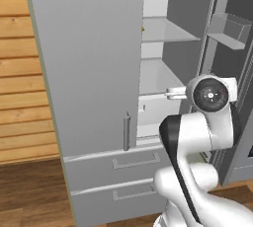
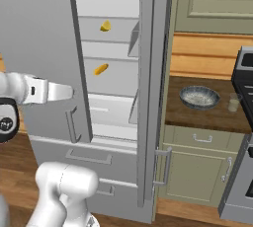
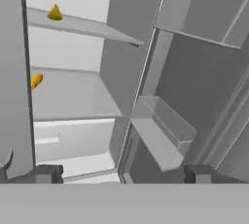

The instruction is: Grab a lemon wedge from the fridge and one ice cube from the ice bowl, and put them in the glass of lemonade.

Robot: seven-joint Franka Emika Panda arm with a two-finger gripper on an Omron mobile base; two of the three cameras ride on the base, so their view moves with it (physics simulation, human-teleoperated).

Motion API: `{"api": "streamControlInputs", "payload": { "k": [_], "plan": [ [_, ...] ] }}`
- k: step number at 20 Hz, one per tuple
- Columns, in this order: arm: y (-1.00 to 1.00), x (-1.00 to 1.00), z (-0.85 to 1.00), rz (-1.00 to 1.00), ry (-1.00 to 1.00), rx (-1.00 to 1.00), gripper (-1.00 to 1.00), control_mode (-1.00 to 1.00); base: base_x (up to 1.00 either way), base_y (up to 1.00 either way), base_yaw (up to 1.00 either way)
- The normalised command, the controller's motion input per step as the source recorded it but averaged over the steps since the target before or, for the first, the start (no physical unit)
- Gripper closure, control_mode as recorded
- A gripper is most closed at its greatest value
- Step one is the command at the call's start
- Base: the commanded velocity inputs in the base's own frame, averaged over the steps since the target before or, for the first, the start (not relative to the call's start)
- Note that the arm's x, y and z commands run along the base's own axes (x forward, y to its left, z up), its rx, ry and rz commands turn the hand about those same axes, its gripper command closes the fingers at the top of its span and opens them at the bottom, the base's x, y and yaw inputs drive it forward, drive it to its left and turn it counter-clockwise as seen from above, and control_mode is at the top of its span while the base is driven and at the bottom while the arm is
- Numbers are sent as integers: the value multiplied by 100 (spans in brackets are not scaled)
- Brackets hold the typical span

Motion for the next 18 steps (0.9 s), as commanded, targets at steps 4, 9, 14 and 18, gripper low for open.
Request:
{"api": "streamControlInputs", "payload": {
  "k": [4, 9, 14, 18],
  "plan": [
    [37, 64, 0, 43, 23, 34, -100, -100, 0, 0, 0],
    [35, 68, -8, 33, 34, 4, -100, -100, 0, 0, 0],
    [52, 32, -59, 16, 18, -7, -100, -100, 0, 0, 0],
    [75, 61, -100, 11, 18, -12, -100, -100, 0, 0, 0]
  ]
}}
